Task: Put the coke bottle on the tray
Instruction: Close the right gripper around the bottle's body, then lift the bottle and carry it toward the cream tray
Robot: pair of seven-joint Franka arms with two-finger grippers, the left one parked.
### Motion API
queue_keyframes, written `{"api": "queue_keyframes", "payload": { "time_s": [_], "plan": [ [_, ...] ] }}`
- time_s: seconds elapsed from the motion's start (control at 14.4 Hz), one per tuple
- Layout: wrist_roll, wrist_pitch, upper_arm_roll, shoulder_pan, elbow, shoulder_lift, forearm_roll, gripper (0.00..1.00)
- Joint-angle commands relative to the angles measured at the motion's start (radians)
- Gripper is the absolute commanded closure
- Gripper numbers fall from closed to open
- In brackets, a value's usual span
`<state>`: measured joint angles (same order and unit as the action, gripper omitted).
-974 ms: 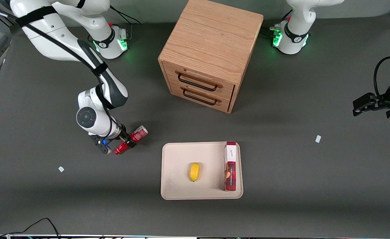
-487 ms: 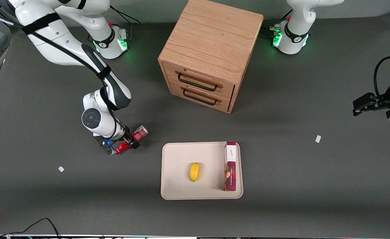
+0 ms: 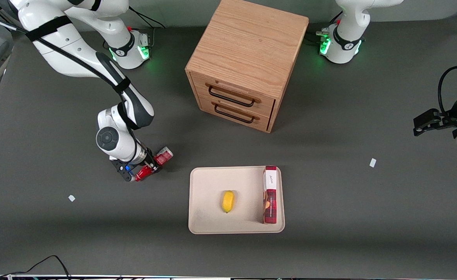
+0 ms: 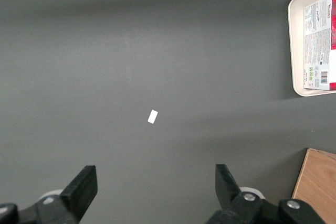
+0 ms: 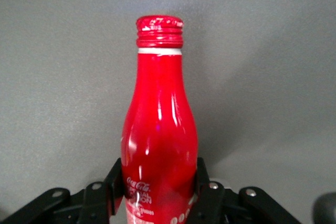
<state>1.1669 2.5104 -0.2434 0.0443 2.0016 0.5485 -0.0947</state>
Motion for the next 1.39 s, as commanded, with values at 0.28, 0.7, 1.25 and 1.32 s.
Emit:
{"api": "queue_keyframes", "payload": {
  "time_s": [0.28, 0.7, 1.25, 1.32],
  "plan": [
    [-0.134, -0.223, -0.007, 0.008, -0.143, -0.124, -0.076, 1.0],
    [-0.355, -0.519, -0.097, 0.014, -0.574, -0.027, -0.074, 0.89],
    [-0.693, -0.51, -0.192, 0.098, -0.909, 0.295, -0.074, 1.0],
    [-0.701, -0.504, -0.191, 0.107, -0.923, 0.321, -0.074, 1.0]
  ]
}}
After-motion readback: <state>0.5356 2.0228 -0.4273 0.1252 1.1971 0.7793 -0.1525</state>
